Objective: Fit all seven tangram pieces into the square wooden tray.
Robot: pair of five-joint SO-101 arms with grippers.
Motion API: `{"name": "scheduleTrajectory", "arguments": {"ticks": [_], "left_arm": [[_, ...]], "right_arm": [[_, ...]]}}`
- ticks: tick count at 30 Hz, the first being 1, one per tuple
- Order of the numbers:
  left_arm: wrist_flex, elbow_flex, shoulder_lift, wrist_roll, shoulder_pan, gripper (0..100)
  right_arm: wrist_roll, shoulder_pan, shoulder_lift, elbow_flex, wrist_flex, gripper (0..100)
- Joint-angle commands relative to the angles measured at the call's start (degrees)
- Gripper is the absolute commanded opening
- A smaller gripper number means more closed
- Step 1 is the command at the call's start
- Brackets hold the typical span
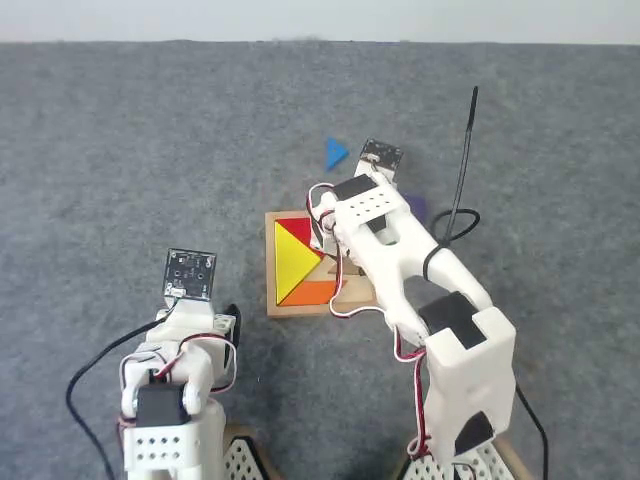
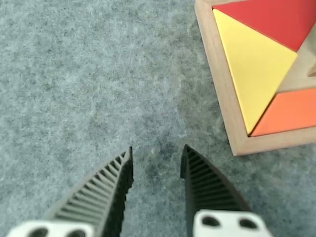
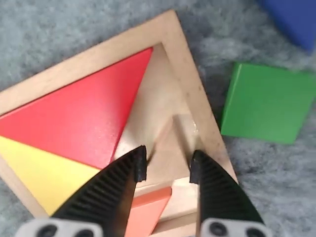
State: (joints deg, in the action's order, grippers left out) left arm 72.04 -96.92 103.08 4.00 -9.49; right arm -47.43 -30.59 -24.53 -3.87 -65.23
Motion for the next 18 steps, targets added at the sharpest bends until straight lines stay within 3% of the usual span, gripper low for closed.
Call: {"name": "scheduleTrajectory", "arguments": {"ticks": [1, 12, 18], "left_arm": [[0.53, 0.48, 1.58, 0.35, 0.18, 15], [0.53, 0.48, 1.58, 0.35, 0.18, 15], [0.53, 0.48, 1.58, 0.35, 0.18, 15]], "right_arm": [[1.58, 1.1, 1.01, 1.67, 0.57, 12.1], [17.76, 0.13, 10.86, 1.76, -2.95, 7.0], [18.99, -0.31, 11.38, 1.41, -3.38, 6.9]]}}
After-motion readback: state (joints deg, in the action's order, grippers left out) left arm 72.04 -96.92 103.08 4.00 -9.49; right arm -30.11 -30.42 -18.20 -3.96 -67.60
